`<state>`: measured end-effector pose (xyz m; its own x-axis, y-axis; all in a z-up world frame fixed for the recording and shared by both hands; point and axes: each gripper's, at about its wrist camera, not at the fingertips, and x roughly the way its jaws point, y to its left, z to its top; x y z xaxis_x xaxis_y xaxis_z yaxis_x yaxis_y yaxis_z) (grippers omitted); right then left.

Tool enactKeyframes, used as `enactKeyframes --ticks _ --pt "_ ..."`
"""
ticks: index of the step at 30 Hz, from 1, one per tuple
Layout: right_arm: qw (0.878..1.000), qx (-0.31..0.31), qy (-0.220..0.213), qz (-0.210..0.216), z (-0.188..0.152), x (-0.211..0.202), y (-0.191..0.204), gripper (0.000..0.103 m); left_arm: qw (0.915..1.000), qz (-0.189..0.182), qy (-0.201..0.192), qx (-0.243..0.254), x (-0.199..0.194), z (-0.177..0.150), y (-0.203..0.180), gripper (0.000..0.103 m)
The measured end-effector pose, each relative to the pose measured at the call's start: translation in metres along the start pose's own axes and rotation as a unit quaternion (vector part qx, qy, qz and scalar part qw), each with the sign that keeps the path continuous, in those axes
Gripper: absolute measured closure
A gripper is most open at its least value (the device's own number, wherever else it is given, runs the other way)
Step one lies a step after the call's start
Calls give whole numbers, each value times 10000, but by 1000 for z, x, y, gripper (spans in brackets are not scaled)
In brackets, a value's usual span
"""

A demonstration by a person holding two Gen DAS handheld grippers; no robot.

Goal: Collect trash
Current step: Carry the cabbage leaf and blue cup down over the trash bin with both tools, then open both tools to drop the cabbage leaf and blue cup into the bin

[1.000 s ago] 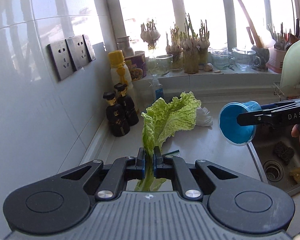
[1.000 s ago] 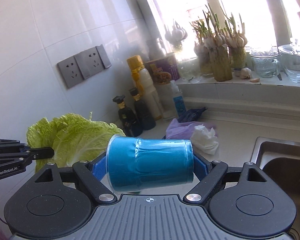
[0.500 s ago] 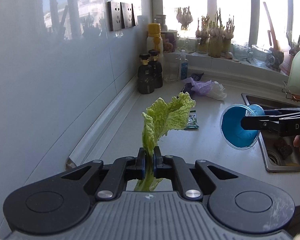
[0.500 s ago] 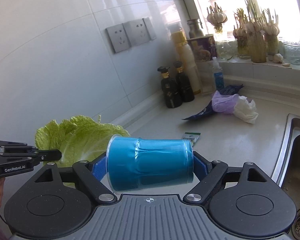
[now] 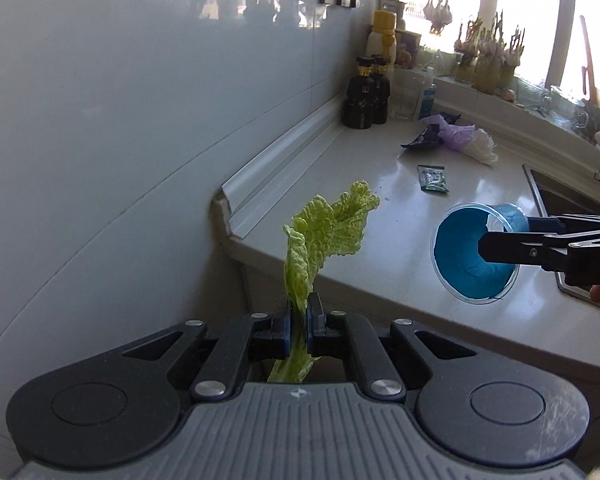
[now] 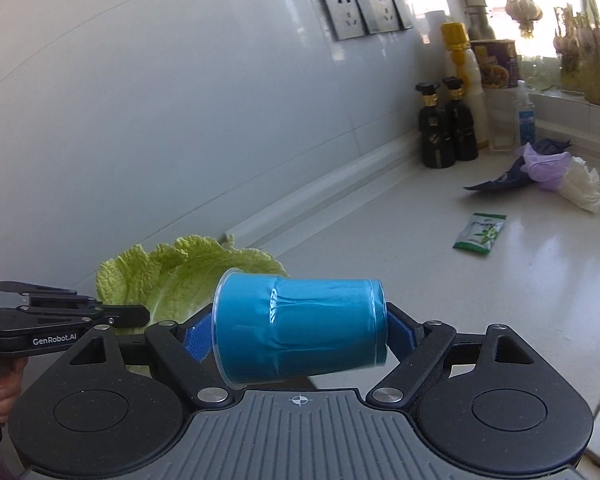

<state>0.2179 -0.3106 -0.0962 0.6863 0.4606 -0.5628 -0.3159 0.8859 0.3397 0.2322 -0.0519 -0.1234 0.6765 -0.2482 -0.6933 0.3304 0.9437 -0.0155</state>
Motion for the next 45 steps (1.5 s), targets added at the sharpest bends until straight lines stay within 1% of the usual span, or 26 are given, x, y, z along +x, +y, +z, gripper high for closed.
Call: enactKeyframes --ticks 6,11,19,25,33,37,40,43,45 --pt "9988 -278 292 269 -22 20 37 18 9992 138 264 -272 -1 -35 24 97" --pt "9960 -454 658 390 -48 42 61 17 9975 190 511 -458 3 -61 39 97" --pt "9881 -499 1394 424 -100 92 80 17 9913 232 1132 -630 31 -109 51 97" --pt "9806 -426 1886 308 -136 129 79 17 9856 236 1521 -704 54 -141 57 97" --pt "9705 -340 2382 166 -173 168 68 17 9781 190 1884 -860 84 -168 64 97" --pt "9643 -253 2635 83 -192 188 60 17 9720 182 2127 -979 104 -182 70 96" --pt "9591 -105 2827 52 -203 206 53 17 9661 174 2277 -1207 118 -194 77 96" --pt "9551 28 2964 31 -208 228 50 17 9613 237 2393 -1342 131 -202 82 96" --pt "9529 62 3033 29 -213 234 50 17 9584 274 2478 -1392 142 -204 82 96"
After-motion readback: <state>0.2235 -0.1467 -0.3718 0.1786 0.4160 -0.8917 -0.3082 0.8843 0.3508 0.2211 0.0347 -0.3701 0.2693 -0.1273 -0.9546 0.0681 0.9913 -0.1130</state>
